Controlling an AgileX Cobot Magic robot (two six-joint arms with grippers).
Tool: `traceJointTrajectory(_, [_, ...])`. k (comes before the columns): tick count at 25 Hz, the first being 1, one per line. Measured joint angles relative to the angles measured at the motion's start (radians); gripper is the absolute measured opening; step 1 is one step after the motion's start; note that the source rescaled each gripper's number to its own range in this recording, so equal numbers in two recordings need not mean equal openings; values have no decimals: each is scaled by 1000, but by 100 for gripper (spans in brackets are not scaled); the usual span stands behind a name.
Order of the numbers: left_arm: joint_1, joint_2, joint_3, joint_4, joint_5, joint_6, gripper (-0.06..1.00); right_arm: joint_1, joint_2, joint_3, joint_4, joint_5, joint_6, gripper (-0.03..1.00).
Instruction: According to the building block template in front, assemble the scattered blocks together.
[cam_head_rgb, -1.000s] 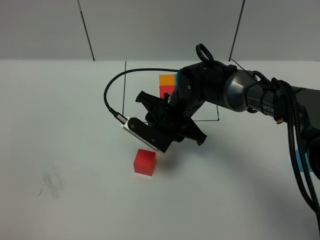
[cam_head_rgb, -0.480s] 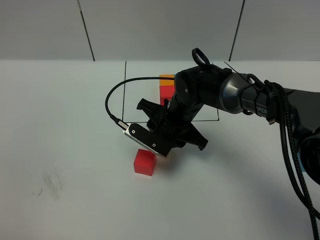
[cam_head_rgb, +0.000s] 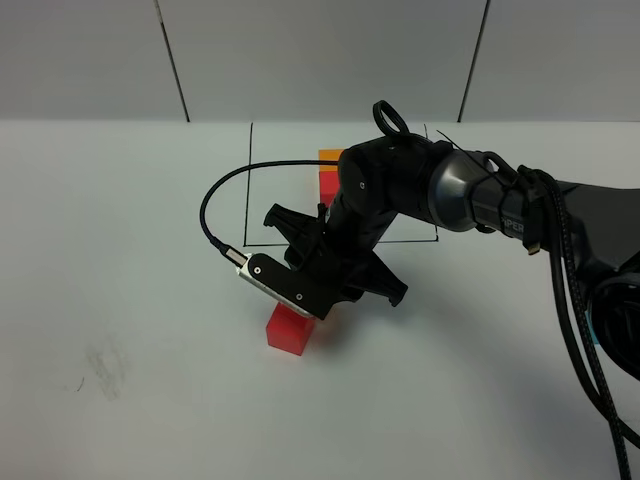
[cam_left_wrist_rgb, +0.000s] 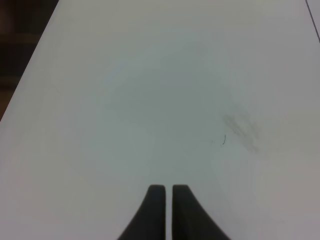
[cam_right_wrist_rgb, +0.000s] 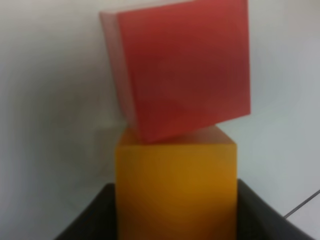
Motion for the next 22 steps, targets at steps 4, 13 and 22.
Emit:
traceJointTrajectory(4, [0, 0, 0, 0, 0, 0, 0, 6, 13, -2, 2, -2, 0, 51])
traceJointTrajectory(13, [0, 0, 0, 0, 0, 0, 0, 6, 23, -12, 26, 24, -1, 51])
traceJointTrajectory(22, [0, 0, 0, 1, 0, 0, 0, 6, 25, -14, 29, 44, -1, 51])
